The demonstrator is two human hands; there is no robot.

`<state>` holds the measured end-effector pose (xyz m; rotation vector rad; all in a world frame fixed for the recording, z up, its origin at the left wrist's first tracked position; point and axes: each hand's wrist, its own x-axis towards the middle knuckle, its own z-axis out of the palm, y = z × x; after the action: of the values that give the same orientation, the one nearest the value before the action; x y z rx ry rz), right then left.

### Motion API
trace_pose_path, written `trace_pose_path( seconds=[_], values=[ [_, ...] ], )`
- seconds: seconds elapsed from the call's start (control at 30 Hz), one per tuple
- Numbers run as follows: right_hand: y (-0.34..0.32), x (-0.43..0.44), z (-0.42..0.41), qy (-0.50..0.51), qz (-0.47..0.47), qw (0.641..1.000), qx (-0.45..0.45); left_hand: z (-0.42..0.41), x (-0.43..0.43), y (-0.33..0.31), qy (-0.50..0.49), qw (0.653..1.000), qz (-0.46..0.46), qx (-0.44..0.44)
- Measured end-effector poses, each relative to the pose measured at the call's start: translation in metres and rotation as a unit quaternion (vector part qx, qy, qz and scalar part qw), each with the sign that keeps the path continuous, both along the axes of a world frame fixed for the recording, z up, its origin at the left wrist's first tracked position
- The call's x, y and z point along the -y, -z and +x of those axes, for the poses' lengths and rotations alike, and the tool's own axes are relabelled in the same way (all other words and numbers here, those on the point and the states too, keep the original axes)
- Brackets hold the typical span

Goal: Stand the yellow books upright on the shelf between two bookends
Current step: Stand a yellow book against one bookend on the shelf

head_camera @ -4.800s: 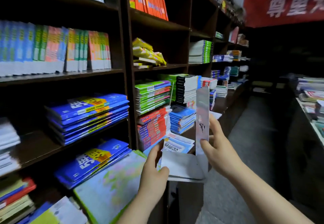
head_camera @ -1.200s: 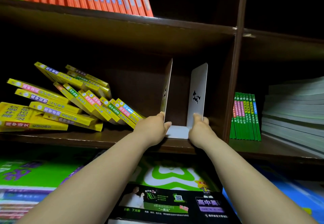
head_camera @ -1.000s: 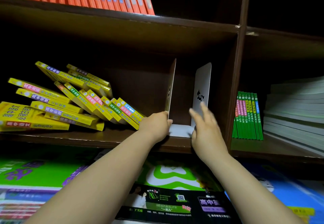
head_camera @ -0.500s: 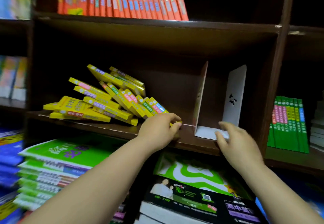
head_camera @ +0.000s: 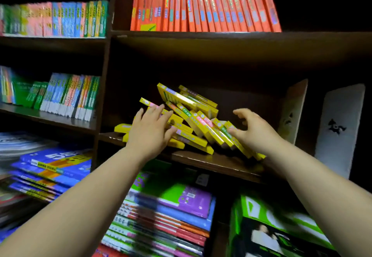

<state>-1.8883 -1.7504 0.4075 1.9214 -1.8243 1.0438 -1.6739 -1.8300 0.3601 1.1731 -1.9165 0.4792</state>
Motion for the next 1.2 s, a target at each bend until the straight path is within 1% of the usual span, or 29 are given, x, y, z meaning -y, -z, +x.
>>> trace_pose_path(
  seconds=[0.1, 0.2, 0.23, 0.3, 0.4, 0.47, 0.6, 0.77, 0.87, 0.93, 1.0, 1.1, 1.2],
  values=[
    [-0.016, 0.038, 0.021, -0.014, -0.016, 0.999, 0.045, 0.011, 0.019, 0.005, -0.005, 1.0, -0.001, 0.027],
    [-0.031, 0.075, 0.045, -0.011, -0.034, 0.998, 0.045, 0.017, 0.028, 0.008, 0.018, 0.998, -0.06, 0.026],
    [-0.035, 0.087, 0.053, -0.006, -0.036, 0.999, 0.04, 0.019, 0.032, 0.009, 0.019, 0.996, -0.078, 0.026],
    [-0.042, 0.108, 0.068, 0.016, -0.03, 0.999, 0.012, 0.024, 0.035, 0.008, 0.022, 0.996, -0.073, 0.034],
    [-0.045, 0.129, 0.078, 0.09, -0.001, 0.996, -0.025, 0.028, 0.039, 0.009, 0.031, 0.997, -0.063, 0.042],
    [-0.045, 0.133, 0.075, 0.115, 0.021, 0.993, -0.013, 0.03, 0.039, 0.009, 0.037, 0.997, -0.052, 0.046],
    [-0.047, 0.129, 0.069, 0.075, 0.027, 0.997, 0.015, 0.031, 0.038, 0.007, 0.046, 0.996, -0.055, 0.045],
    [-0.048, 0.125, 0.062, 0.074, 0.018, 0.997, -0.02, 0.03, 0.037, -0.001, 0.045, 0.996, -0.062, 0.049],
    [-0.051, 0.12, 0.056, 0.059, 0.004, 0.998, -0.02, 0.03, 0.036, -0.005, 0.05, 0.996, -0.051, 0.048],
    [-0.055, 0.118, 0.052, 0.059, 0.006, 0.998, -0.022, 0.029, 0.036, -0.003, 0.04, 0.996, -0.065, 0.05],
    [-0.057, 0.12, 0.048, 0.08, 0.037, 0.995, -0.041, 0.029, 0.037, 0.0, 0.039, 0.995, -0.077, 0.045],
    [-0.054, 0.125, 0.045, 0.135, 0.113, 0.981, -0.083, 0.028, 0.039, 0.001, 0.032, 0.995, -0.086, 0.043],
    [-0.053, 0.128, 0.043, 0.158, 0.117, 0.977, -0.087, 0.028, 0.04, 0.001, 0.042, 0.995, -0.081, 0.038]
  ],
)
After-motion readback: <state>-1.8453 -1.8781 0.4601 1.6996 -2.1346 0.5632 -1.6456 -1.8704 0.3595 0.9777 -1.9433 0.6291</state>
